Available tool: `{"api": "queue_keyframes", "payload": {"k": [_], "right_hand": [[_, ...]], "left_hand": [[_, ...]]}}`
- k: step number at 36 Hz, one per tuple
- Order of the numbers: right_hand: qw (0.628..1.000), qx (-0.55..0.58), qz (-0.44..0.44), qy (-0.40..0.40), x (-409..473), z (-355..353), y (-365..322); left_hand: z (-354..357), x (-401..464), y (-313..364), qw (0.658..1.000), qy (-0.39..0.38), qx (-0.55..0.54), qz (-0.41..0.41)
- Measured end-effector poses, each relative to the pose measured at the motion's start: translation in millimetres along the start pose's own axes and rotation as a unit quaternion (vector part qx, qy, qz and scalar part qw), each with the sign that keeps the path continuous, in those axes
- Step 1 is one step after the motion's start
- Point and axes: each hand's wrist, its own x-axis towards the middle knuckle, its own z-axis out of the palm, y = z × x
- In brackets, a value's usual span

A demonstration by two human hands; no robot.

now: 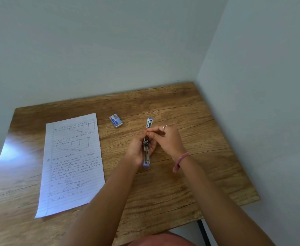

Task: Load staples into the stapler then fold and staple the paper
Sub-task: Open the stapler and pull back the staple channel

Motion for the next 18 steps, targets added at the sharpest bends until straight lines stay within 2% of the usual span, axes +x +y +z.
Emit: {"api": "queue_keyframes", "payload": {"k": [9,13,18], "right_hand": [[0.995,-0.07,-0.077,0.002,-7,1,1],[0.972,-0.155,-0.176,-0.001,-12,7,-1],[0.96,-0.165,-0.224,0.003,-21,8,5]], "left_hand": [[5,-3,1,1.0,-0.001,0.03,-0.001],[9,-2,6,1.0,0.016,0.004,-0.018],[7,-2,12,0.996,-0.006,0.083,-0.013]]}}
